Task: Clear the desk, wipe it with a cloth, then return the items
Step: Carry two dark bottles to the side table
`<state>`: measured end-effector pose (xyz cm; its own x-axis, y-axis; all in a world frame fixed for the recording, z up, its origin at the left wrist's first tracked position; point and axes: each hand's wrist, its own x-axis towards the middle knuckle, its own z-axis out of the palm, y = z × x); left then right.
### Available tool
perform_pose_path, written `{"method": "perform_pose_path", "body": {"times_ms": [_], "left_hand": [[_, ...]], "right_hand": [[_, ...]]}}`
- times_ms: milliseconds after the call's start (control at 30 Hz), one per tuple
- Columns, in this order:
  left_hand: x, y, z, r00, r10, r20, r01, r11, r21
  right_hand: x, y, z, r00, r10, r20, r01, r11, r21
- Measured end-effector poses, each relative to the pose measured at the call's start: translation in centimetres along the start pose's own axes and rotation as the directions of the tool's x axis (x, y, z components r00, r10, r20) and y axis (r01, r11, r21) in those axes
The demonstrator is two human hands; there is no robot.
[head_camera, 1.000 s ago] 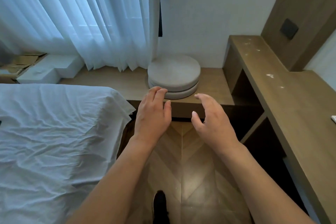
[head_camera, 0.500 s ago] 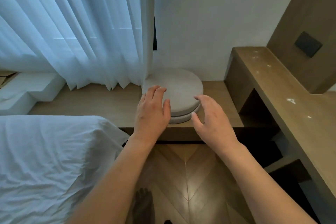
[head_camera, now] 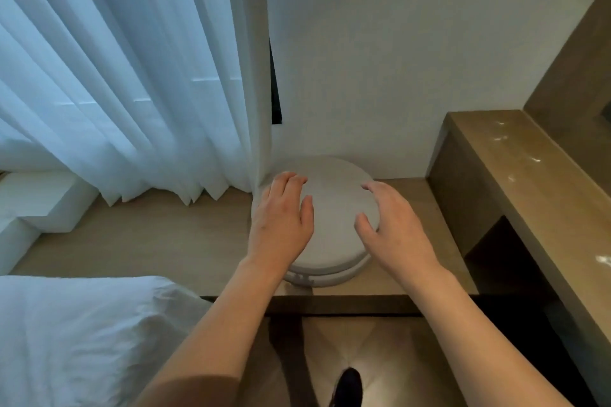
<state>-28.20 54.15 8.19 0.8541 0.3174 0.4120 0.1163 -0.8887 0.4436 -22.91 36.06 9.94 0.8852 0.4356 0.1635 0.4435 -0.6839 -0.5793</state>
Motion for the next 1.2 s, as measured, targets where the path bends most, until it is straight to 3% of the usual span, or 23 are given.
{"method": "perform_pose_path", "body": {"times_ms": [233, 400, 633, 867, 1100, 1200], "left_hand": [[11.2, 1.7, 4.3, 0.998, 0.063, 0.019, -0.062, 0.996, -0.069], [17.0, 4.5, 9.8, 0.978, 0.193, 0.081, -0.181, 0.975, -0.129], [23.4, 12.7, 17.2, 0.871, 0.428, 0.241, -0.351, 0.886, -0.304], [23.4, 22.9, 22.2, 0.651, 0.696, 0.302, -0.507, 0.695, -0.511], [14.4, 32.0, 23.2, 0.310, 0.901, 0.304, -0.555, 0.430, -0.712], [10.2, 34.6, 22.7, 0.175, 0.947, 0.268, -0.552, 0.320, -0.770]], "right_hand": [[9.7, 3.8, -2.8, 0.998, 0.039, -0.051, -0.037, 0.999, 0.029], [12.8, 8.5, -5.3, 0.977, 0.170, -0.126, -0.170, 0.985, 0.010], [13.0, 14.1, -9.7, 0.846, 0.436, -0.307, -0.453, 0.891, 0.017], [7.2, 16.9, -13.7, 0.592, 0.651, -0.476, -0.712, 0.699, 0.071], [-4.1, 16.6, -15.2, 0.173, 0.768, -0.617, -0.879, 0.403, 0.255], [-7.9, 15.9, -15.1, 0.057, 0.772, -0.634, -0.891, 0.325, 0.316]]}}
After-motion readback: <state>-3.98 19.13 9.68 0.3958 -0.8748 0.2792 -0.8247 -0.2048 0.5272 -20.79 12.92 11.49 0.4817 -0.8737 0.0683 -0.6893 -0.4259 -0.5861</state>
